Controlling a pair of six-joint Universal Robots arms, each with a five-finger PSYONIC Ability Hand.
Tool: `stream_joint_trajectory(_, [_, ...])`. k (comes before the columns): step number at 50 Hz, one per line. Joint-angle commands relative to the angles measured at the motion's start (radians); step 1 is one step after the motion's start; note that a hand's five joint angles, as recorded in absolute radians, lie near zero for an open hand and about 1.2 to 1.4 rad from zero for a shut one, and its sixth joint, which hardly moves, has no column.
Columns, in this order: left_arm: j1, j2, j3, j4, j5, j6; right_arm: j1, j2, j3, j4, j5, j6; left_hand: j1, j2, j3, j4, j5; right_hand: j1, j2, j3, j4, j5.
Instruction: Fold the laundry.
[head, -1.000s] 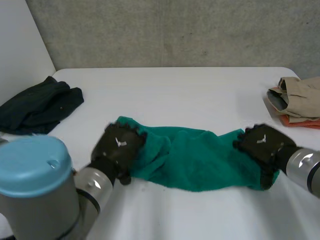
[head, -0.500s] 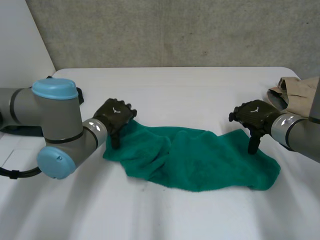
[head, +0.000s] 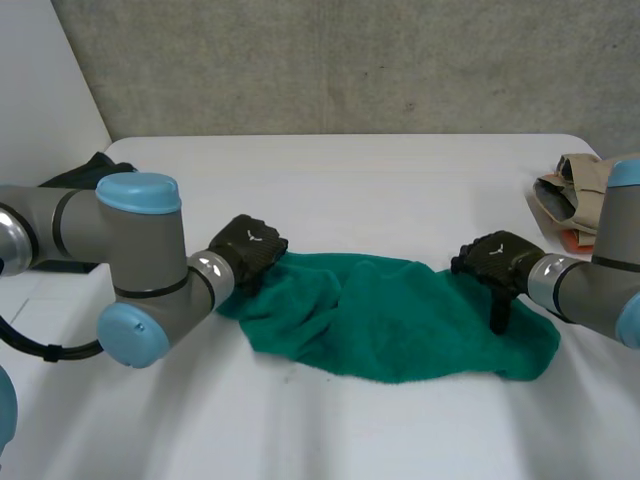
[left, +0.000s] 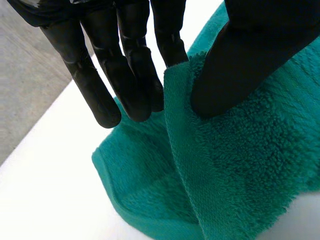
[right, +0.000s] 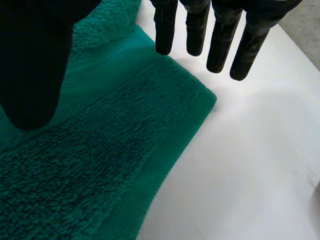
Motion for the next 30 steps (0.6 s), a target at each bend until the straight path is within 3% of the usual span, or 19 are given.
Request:
stream_joint_trajectory(1, [-0.015,0.039,-0.002,0.076,-0.072,-0.002,0.000,0.026,-0.009,0.000,-0.002,0.001,0.265,0.203,0.210,0.199,0.247,0.332,0.301,0.288,0.301,0.278])
stream_joint_trajectory(6, [-0.020,0.116,-0.012,0.151,-0.124,-0.028,0.000,0.020,-0.009,0.003,-0.011,0.001,0.265,0.203,0.210,0.199,0.247,1.092,1.061,1.048,1.061,1.038])
stream_joint_trajectory(7, [-0.020,0.137,-0.015,0.174,-0.131,-0.047,0.000,0.020,-0.009,0.005,-0.011,0.001,0.265,0.203,0.210,0.199,0.247,1.139,1.108,1.094,1.107,1.084])
stream_joint_trajectory(15, [-0.006,0.215,0.004,0.287,-0.137,-0.124,0.003,-0.039,-0.016,-0.037,-0.014,0.020,0.265,0.203,0.210,0.199,0.247,1.139,1.108,1.095,1.108,1.085])
stream_joint_trajectory(25, [-0.010,0.171,0.191,0.510,-0.212,-0.128,0.008,-0.140,-0.090,-0.463,0.008,0.248,0.265,0.203,0.210,0.199,0.247,1.139,1.108,1.095,1.108,1.085])
stream_joint_trajectory(30, [-0.032,0.177,0.186,0.515,-0.209,-0.144,0.009,-0.157,-0.079,-0.476,0.006,0.336,0.265,0.203,0.210,0.199,0.247,1.123,1.092,1.078,1.092,1.068])
